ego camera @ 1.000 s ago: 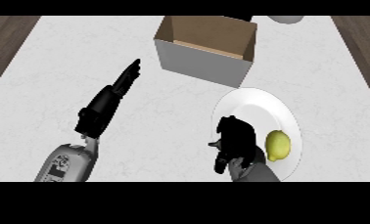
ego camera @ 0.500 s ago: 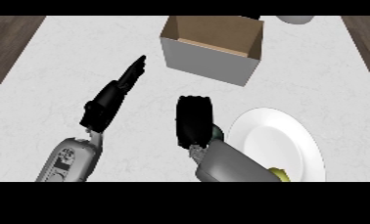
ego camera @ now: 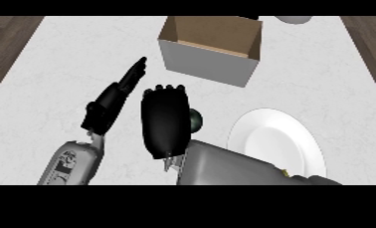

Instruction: Pick the eggplant from the plate and place it in the cardboard box

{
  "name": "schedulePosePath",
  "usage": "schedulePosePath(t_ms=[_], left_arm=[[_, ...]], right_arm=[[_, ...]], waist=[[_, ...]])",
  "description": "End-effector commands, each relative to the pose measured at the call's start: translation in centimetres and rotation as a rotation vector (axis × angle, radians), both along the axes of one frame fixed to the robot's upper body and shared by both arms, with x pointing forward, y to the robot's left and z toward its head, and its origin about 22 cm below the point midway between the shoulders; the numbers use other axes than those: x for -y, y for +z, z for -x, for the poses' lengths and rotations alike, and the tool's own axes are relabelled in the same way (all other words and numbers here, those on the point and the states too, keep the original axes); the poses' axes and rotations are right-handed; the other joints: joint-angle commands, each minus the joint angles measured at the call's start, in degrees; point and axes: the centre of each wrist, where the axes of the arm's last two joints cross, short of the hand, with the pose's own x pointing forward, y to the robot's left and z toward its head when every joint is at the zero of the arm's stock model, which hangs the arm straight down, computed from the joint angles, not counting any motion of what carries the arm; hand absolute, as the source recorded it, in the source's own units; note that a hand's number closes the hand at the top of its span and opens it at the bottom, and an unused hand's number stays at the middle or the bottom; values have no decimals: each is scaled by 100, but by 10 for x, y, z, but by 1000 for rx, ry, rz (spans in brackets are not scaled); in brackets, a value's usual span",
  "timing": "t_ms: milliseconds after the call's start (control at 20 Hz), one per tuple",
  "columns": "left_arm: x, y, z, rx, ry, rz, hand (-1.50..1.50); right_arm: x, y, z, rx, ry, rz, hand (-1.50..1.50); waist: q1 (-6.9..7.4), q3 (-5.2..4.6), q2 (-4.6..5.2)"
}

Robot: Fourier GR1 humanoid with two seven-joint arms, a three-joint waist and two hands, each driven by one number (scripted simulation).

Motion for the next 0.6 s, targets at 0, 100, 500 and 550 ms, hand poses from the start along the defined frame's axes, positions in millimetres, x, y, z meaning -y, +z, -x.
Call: schedulePosePath(t_ms=[0, 100, 500, 550], left_arm=[[-11, -4, 7, 16, 7, -16, 0], [-6, -4, 5, 0, 4, -18, 0], [-3, -7, 3, 2, 25, -7, 0], [-6, -16, 16, -6, 10, -17, 0]], right_arm=[[-14, 24, 28, 38, -55, -111, 150], [-16, 54, 34, 94, -53, -168, 150], [-16, 91, 24, 170, -161, -287, 150], [-14, 90, 15, 182, -188, -256, 150]], waist=[[-6, -1, -13], [-35, -2, -37], [-116, -6, -36], [-114, -4, -40]])
